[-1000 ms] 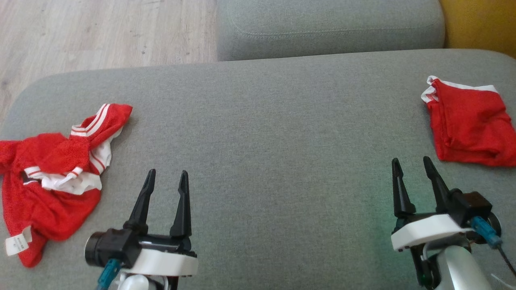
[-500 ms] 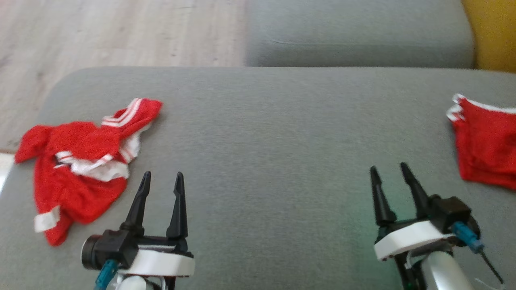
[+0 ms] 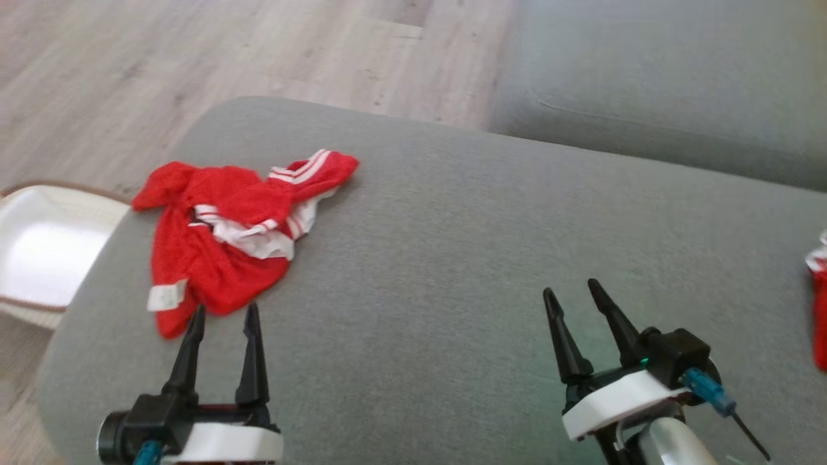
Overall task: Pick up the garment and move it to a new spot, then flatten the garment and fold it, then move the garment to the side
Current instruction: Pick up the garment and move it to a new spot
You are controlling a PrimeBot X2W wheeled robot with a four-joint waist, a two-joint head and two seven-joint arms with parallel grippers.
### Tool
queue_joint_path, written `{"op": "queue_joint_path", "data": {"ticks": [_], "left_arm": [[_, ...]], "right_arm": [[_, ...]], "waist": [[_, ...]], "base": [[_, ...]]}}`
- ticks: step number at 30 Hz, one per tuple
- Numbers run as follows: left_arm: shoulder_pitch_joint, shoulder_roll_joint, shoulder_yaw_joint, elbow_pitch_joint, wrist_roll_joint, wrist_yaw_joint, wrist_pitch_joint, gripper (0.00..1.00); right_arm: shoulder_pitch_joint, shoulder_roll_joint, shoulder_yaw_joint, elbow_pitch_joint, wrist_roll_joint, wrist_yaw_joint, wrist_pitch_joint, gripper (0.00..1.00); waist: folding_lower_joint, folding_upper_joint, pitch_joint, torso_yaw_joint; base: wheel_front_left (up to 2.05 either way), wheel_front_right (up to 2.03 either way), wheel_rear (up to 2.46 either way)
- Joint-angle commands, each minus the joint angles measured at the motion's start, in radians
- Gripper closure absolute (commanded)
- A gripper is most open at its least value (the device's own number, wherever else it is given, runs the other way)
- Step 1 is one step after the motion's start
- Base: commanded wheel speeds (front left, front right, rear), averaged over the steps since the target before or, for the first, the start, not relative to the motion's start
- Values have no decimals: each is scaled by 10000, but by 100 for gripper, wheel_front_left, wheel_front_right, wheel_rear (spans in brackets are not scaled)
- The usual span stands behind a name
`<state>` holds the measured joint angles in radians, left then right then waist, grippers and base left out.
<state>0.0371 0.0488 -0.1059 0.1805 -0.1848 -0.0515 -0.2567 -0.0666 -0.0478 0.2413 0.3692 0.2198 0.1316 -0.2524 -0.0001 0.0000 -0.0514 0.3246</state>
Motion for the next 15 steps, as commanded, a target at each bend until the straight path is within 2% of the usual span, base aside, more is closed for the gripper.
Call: {"op": "queue_joint_path", "data": {"ticks": [1, 8, 15], "left_arm": [[-205, 14, 418, -364, 95, 4, -51, 0], [-52, 14, 706, -411, 162, -31, -51, 0], [-117, 14, 915, -528, 192, -33, -51, 0]], "right_arm": [[-189, -24, 324, -270, 113, -9, -93, 0], [-128, -24, 568, -243, 272, -9, -93, 0], [-176, -24, 642, -270, 193, -9, -93, 0]], "waist": [[1, 0, -163, 417], [1, 0, -283, 856], [1, 0, -119, 821]], "base": [[0, 0, 0], [0, 0, 0], [0, 0, 0]]}}
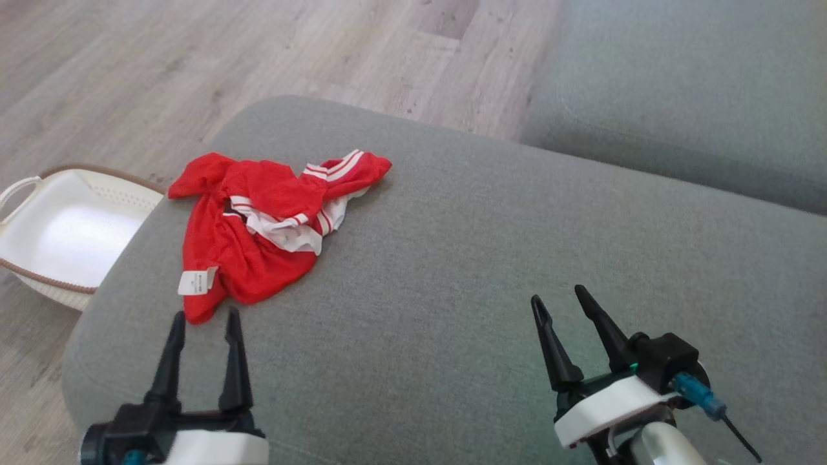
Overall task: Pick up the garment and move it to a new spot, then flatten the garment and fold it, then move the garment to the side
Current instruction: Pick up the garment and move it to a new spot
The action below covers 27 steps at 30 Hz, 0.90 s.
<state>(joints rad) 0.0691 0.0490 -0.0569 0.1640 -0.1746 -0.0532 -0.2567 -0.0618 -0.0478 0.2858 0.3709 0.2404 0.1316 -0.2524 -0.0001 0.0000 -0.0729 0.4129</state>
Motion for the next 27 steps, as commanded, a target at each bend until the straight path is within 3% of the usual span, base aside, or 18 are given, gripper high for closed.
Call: {"op": "queue_joint_path", "data": {"ticks": [1, 8, 15, 23, 27], "left_arm": [[-493, 12, 496, -384, 120, -11, -51, 0], [-1532, 228, 1247, -515, 237, -127, -51, 0], [-4351, 1591, 1560, 1449, 293, -452, 294, 0], [-7847, 3193, 234, 5173, 317, -758, 2449, 0], [-9144, 3842, -1496, 6725, -517, -770, 3484, 0]], "right_arm": [[-260, -24, 155, -299, -67, -9, -93, 0], [-679, -24, -382, -712, -750, -9, -93, 0], [-1217, -24, -1148, -1931, -1800, -9, 407, 0], [-1532, -24, -1519, -3610, -2511, -9, 1240, 0], [-1644, -24, -1568, -4208, -2690, -9, 1483, 0]], "waist": [[1, 0, 174, -105], [1, 0, 1178, -486], [1, 0, 2657, -1045], [1, 0, 4164, -1705], [1, 0, 4894, -2073]], "base": [[0, 0, 0], [0, 0, 0], [0, 0, 0], [0, 0, 0], [0, 0, 0]]}}
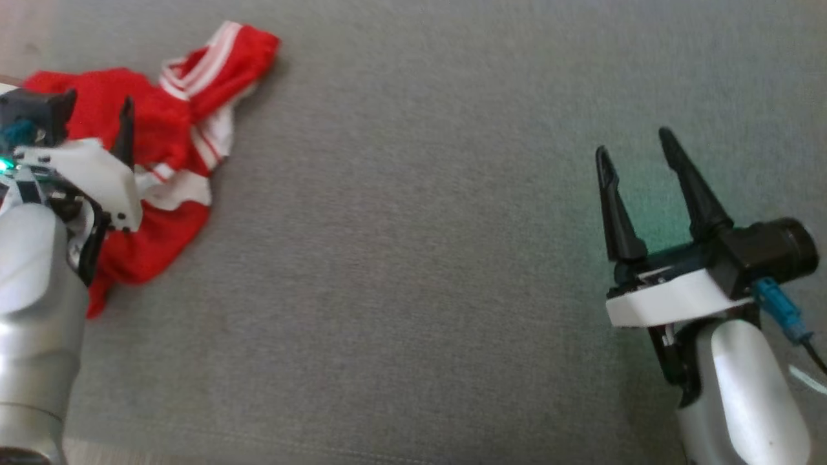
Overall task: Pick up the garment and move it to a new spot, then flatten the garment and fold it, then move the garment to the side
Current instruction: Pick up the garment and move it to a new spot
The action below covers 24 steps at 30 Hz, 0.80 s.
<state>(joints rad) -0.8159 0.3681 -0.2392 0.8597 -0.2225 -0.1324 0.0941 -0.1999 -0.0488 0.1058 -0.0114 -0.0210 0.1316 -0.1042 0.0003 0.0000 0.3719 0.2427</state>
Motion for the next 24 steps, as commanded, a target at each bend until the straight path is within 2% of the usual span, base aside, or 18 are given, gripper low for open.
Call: {"op": "queue_joint_path", "data": {"ticks": [1, 7, 11, 12, 13, 14, 17, 24], "left_arm": [[-458, 749, -46, -31, -236, 21, 126, 0], [-945, 1238, -2234, 657, -1719, 19, 1192, 0], [-1101, 1557, -3123, 827, -2658, 19, 1617, 0], [-1128, 1599, -3278, 841, -2875, 19, 1622, 9], [-1167, 1645, -3408, 852, -3055, 19, 1562, 71], [-1212, 1697, -3543, 852, -3193, 19, 1461, 100], [-1453, 1859, -3793, 909, -3365, 18, 770, 100], [-1966, 1820, -3871, 995, -3451, 18, -1234, 100]], "right_arm": [[-287, -14, 236, -458, -92, -9, 19, 0], [-399, -14, 199, -645, -128, -9, 34, 0], [-458, -14, 193, -639, -111, -9, 7, 0], [-473, -14, 187, -627, -100, -9, 1, 0], [-482, -14, 179, -606, -91, -9, -5, 0], [-488, -14, 171, -579, -82, -9, -14, 0], [-487, -14, 142, -446, -13, -9, -96, 0], [-391, -14, 140, 87, 329, -9, -439, 0]], "waist": [[-3, 0, 556, -438], [-3, 0, 912, -724], [-3, 0, 909, -842], [-3, 0, 880, -861], [-3, 0, 839, -875], [-3, 0, 786, -886], [-3, 0, 559, -919], [-3, 0, -258, -1055]], "base": [[0, 0, 0], [0, 0, 0], [0, 0, 0], [0, 0, 0], [0, 0, 0], [0, 0, 0], [0, 0, 0], [0, 0, 0]]}}
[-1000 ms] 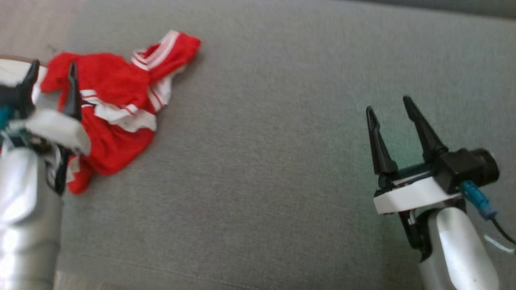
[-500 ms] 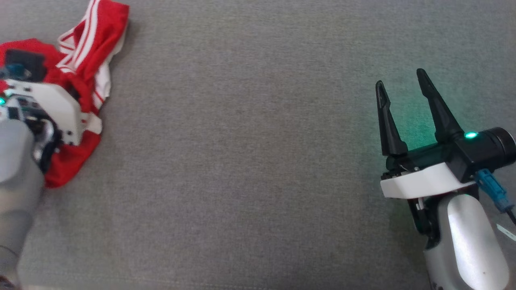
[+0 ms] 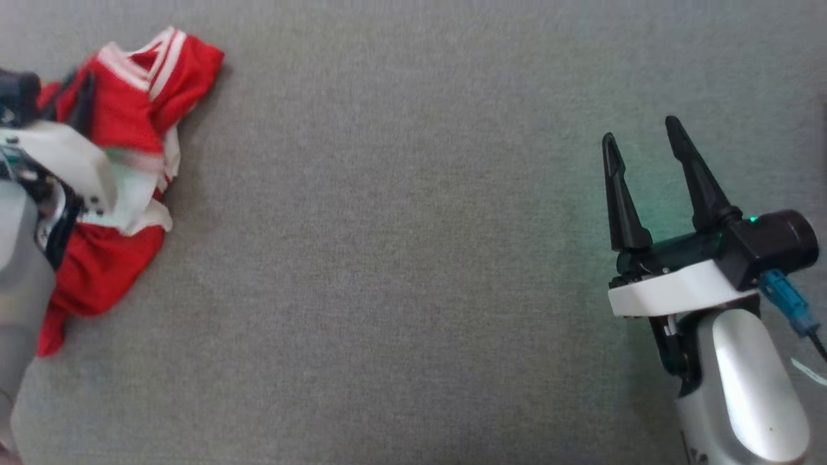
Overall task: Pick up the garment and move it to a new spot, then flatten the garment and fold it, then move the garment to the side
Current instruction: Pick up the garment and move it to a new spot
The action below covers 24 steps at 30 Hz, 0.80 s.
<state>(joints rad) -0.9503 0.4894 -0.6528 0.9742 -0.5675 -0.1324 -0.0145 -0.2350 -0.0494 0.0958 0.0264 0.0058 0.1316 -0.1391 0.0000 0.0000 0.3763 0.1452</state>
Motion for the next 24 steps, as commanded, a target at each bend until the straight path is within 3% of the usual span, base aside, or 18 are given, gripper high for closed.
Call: {"op": "queue_joint_path", "data": {"ticks": [1, 6, 11, 17, 24], "left_arm": [[-703, 600, 216, -137, 99, 18, -484, 100], [-932, 332, -87, -394, 505, 40, -1572, 100], [-866, -173, -66, -1330, 300, 48, -1925, 100], [-546, -1307, -36, -3236, -330, 309, -1484, 100], [-164, -2900, 9, -5517, -1166, 1191, -780, 100]], "right_arm": [[-2, -9, 215, -169, 129, -9, -169, 0], [153, -8, 353, 467, 533, -9, -503, 0], [247, -8, 530, 971, 1049, -9, -821, 0], [189, -8, 698, 1377, 1337, -9, -1032, 0], [3, -8, 837, 1674, 1599, -9, -1161, 0]], "waist": [[0, 0, -495, -99], [0, 0, -1378, -402], [0, 0, -2129, -905], [0, 0, -2661, -1496], [0, 0, -2834, -2196]], "base": [[0, 0, 0], [0, 0, 0], [0, 0, 0], [0, 0, 0], [0, 0, 0]]}}
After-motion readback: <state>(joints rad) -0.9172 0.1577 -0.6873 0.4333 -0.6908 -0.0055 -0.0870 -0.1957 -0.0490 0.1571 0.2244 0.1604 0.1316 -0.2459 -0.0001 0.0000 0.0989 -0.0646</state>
